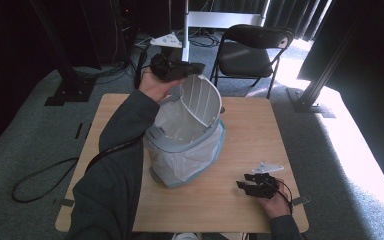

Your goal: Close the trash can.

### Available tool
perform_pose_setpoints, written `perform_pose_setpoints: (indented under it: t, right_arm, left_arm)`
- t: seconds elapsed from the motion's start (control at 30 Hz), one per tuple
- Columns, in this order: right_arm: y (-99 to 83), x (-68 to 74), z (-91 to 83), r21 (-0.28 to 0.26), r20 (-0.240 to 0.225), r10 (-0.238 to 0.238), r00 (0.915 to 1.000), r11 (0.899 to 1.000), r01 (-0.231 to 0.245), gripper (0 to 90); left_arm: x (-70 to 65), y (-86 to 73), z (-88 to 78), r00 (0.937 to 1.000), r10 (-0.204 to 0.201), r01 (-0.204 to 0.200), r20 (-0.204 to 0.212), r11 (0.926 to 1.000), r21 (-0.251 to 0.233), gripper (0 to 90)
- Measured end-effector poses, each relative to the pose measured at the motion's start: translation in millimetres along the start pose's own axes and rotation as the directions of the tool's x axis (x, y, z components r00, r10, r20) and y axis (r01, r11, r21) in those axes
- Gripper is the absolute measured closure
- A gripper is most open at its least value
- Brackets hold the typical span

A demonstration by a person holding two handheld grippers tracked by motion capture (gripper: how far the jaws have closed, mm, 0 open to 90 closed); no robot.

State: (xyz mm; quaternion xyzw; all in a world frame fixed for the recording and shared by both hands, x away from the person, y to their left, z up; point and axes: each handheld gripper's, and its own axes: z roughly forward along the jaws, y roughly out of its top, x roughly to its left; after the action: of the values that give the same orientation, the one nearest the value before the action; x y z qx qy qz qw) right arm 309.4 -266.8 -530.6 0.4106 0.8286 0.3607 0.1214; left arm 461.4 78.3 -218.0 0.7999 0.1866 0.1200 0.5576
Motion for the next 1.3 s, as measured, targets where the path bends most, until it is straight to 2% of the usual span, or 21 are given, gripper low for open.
perform_pose_setpoints:
  t: [0.1,0.2,0.33,0.43,0.5,0.63,0.73,0.8,0.87,1.03,1.07,1.17,1.3]
  right_arm:
    - [0.1,0.0,0.2,0.000,-0.001,0.000,1.0000,1.000,0.000,50.2]
    - [0.0,0.3,0.3,-0.001,-0.002,-0.002,1.0000,1.000,0.002,50.2]
    - [-0.3,0.0,-0.7,-0.004,-0.003,0.002,1.0000,1.000,-0.002,50.2]
    - [-0.2,0.5,-0.7,-0.004,-0.002,-0.001,1.0000,1.000,0.001,50.2]
    - [0.1,0.6,-1.0,-0.005,-0.002,-0.001,1.0000,1.000,0.001,50.2]
    - [-0.3,-0.4,-2.6,-0.012,0.000,0.005,1.0000,1.000,-0.005,50.2]
    - [0.2,0.3,-1.1,-0.010,-0.002,0.001,1.0000,1.000,-0.001,50.2]
    - [1.1,2.1,-0.1,-0.007,-0.004,-0.004,1.0000,1.000,0.004,50.2]
    - [1.7,3.5,0.0,-0.005,-0.006,-0.009,0.9999,1.000,0.009,50.2]
    - [0.8,2.0,-0.3,-0.007,-0.006,-0.006,1.0000,1.000,0.006,50.2]
    - [0.8,1.9,0.1,-0.006,-0.007,-0.006,1.0000,1.000,0.006,50.2]
    - [0.2,2.0,0.4,-0.006,-0.011,-0.012,0.9999,1.000,0.012,50.2]
    - [-0.4,1.1,-0.4,-0.009,-0.013,-0.003,0.9999,1.000,0.003,50.3]
  left_arm:
    - [-1.6,0.7,-1.2,0.9999,0.013,-0.013,-0.005,0.9999,0.009,89.9]
    - [-6.8,-1.3,-6.7,0.9991,0.033,-0.032,-0.027,0.9995,0.006,90.0]
    - [-10.4,-10.2,-20.6,0.9991,0.038,-0.038,-0.019,0.9992,-0.012,90.0]
    - [-19.7,-23.2,-27.1,0.9956,0.082,-0.080,-0.044,0.9953,0.054,90.0]
    - [-26.2,-39.8,-34.0,0.9949,0.096,-0.094,-0.030,0.9931,0.071,90.0]
    - [-34.7,-79.4,-54.1,0.9984,0.054,-0.053,-0.018,0.9980,0.035,90.0]
    - [-37.9,-105.9,-59.1,0.9995,0.027,-0.027,-0.016,0.9988,0.040,90.0]
    - [-38.4,-117.5,-60.7,0.9998,0.009,-0.009,-0.016,0.9993,0.035,90.0]
    - [-38.7,-125.1,-63.9,0.9998,-0.007,0.007,-0.019,0.9998,0.018,90.0]
    - [-41.6,-141.7,-64.7,0.9995,-0.006,0.007,-0.032,0.9997,0.025,90.0]
    - [-41.3,-143.8,-65.6,0.9997,-0.013,0.013,-0.020,0.9998,0.012,90.0]
    - [-41.8,-147.3,-66.8,0.9997,-0.010,0.010,-0.024,0.9999,-0.007,90.0]
    - [-41.3,-152.3,-67.1,0.9997,-0.022,0.022,-0.003,0.9991,-0.035,90.0]
